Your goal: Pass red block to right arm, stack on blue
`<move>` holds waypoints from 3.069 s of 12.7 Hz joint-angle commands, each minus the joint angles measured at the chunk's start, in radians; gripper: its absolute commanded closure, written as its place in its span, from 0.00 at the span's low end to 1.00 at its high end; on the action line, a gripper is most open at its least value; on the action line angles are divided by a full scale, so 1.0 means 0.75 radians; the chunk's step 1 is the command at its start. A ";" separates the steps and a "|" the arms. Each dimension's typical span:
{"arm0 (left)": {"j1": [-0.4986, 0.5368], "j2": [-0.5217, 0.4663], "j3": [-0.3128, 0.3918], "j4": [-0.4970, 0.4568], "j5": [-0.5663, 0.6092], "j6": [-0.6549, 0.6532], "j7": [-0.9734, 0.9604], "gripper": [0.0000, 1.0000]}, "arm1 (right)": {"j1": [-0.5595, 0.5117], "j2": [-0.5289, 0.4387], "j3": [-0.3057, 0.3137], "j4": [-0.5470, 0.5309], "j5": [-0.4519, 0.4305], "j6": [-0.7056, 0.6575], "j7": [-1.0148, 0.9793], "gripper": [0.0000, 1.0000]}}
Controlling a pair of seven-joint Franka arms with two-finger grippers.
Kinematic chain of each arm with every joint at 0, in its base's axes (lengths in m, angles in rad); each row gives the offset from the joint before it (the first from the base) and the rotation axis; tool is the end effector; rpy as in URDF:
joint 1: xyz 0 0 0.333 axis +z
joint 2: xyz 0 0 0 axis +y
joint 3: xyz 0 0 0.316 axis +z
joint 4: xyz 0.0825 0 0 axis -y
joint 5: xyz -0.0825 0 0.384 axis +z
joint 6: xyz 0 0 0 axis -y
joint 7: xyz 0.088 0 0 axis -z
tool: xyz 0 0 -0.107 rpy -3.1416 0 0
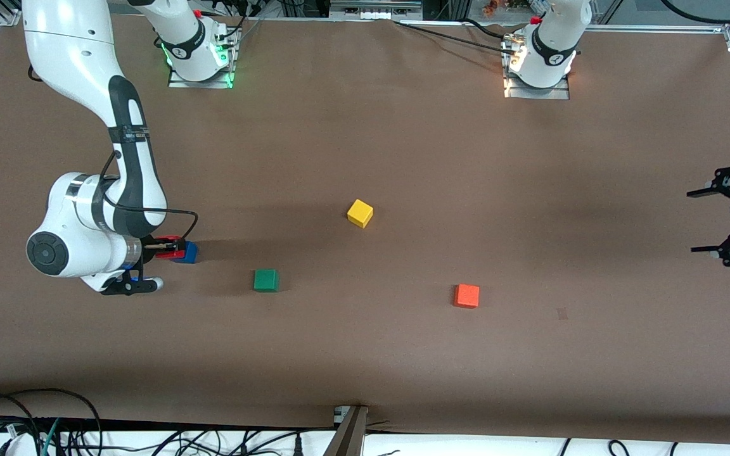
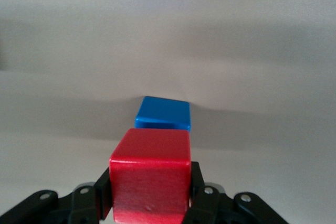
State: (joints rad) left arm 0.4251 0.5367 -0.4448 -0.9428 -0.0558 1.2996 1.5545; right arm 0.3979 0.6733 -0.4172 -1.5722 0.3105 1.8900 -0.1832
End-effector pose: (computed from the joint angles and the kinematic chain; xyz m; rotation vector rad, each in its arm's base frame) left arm 0.6620 0.0733 0.5834 2.0404 -1.9879 0.1481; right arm 0.6630 0.0445 0.2505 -3.0672 -0.1011 0.4416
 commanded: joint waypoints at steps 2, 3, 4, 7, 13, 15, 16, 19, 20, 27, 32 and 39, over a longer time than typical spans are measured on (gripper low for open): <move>-0.098 -0.251 0.059 -0.139 0.089 -0.013 -0.221 0.00 | 0.001 -0.004 0.002 -0.039 0.018 0.057 0.021 0.95; -0.153 -0.310 0.094 -0.180 0.089 -0.013 -0.327 0.00 | 0.003 -0.004 0.002 -0.043 0.020 0.057 0.027 0.93; -0.251 -0.369 0.185 -0.219 0.089 -0.013 -0.448 0.00 | 0.007 -0.004 0.002 -0.043 0.022 0.057 0.046 0.78; -0.497 -0.539 0.376 -0.415 0.085 -0.011 -0.773 0.00 | 0.018 -0.022 0.004 -0.027 0.024 0.037 0.054 0.00; -0.759 -0.691 0.538 -0.808 0.099 0.206 -1.774 0.00 | 0.007 -0.094 -0.012 0.214 0.009 -0.169 0.023 0.00; -0.724 -0.695 0.566 -0.833 0.097 0.229 -1.774 0.00 | 0.005 -0.133 -0.047 0.278 0.009 -0.260 0.019 0.00; -0.698 -0.695 0.585 -0.841 0.095 0.235 -1.774 0.00 | 0.005 -0.165 -0.063 0.284 0.009 -0.288 0.017 0.00; -0.579 -0.691 0.597 -0.888 0.091 0.353 -1.707 0.00 | 0.007 -0.288 -0.090 0.284 0.003 -0.352 0.017 0.00; -0.579 -0.689 0.597 -0.890 0.087 0.363 -1.727 0.00 | 0.007 -0.329 -0.090 0.284 0.003 -0.384 0.019 0.00; -0.555 -0.709 0.597 -0.888 0.081 0.435 -1.886 0.00 | -0.064 -0.568 0.099 0.305 -0.231 -0.685 0.036 0.00; -0.552 -0.744 0.566 -0.903 0.078 0.409 -2.081 0.00 | -0.224 -0.781 0.282 0.215 -0.287 -0.714 0.032 0.00; -0.554 -0.699 0.573 -0.827 0.093 0.398 -2.004 0.00 | -0.289 -0.830 0.434 0.194 -0.463 -0.767 0.031 0.00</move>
State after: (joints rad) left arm 0.0026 0.0039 -0.0169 -1.5933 -0.0049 1.6095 0.0139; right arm 0.2142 0.0790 -0.1134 -1.3981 -0.0237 1.3283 -0.1627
